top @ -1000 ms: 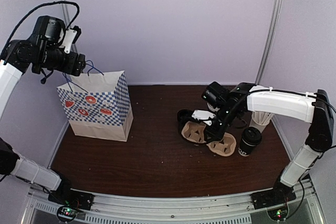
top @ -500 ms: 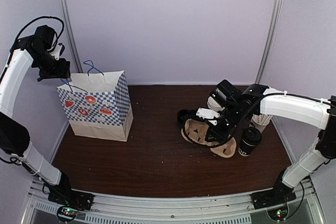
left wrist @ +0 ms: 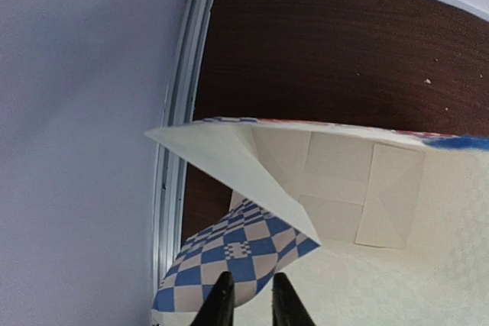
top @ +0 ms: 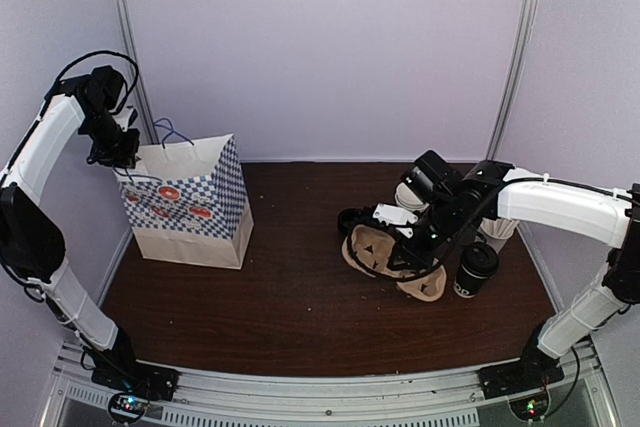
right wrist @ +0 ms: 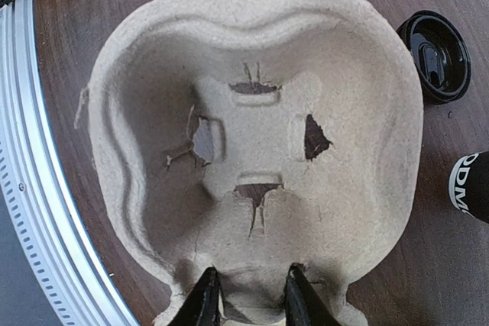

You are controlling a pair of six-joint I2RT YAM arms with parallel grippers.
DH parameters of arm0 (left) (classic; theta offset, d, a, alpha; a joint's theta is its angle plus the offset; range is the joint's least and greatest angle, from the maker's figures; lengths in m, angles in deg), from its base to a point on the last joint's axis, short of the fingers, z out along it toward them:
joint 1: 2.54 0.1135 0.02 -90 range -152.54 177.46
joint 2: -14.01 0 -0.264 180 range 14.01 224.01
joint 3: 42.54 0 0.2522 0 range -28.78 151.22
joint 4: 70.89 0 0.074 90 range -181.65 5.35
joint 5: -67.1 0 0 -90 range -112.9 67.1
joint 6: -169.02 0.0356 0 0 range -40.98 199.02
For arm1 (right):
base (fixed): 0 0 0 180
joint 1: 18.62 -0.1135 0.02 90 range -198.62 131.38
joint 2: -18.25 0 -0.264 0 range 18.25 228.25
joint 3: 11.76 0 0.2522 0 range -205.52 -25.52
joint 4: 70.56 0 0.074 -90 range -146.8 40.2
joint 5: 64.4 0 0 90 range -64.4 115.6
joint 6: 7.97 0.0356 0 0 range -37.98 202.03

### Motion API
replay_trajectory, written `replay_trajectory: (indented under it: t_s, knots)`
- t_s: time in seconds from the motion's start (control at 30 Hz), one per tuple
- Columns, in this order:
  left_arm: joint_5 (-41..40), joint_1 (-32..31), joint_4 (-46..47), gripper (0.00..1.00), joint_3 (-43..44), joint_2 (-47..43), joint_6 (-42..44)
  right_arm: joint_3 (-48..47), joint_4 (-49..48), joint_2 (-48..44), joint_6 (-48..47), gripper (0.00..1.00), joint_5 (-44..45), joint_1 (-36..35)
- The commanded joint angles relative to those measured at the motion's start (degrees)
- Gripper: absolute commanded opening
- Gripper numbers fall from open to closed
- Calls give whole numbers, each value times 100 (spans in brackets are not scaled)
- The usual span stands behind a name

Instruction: Pack the takeout coffee

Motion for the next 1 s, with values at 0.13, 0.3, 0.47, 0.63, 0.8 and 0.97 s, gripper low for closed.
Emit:
replay_trajectory:
  t_s: [0.13, 0.3, 0.47, 0.63, 0.8, 0.97]
  knots:
    - [813, -196, -100, 0, -73, -561, -279, 14, -115, -48, 38, 29, -76, 33]
    - [1114, -800, -145, 0, -138, -900, -718, -56, -73, 72, 44, 29, -111, 31]
    - [1455, -1341, -92, 0, -420, -1163, -1136, -130, -47, 216, 59, 29, -166, 38]
    - [1406, -1997, 150, 0, -646, -1349, -1507, -216, -14, 336, 78, 29, -224, 32]
    - [1140, -2822, 297, 0, -472, -1307, -1844, -292, 20, 430, 89, 28, -294, 34]
    - [1182, -3322, 303, 24, -246, -1106, -1913, -333, 59, 494, 91, 28, -339, 30]
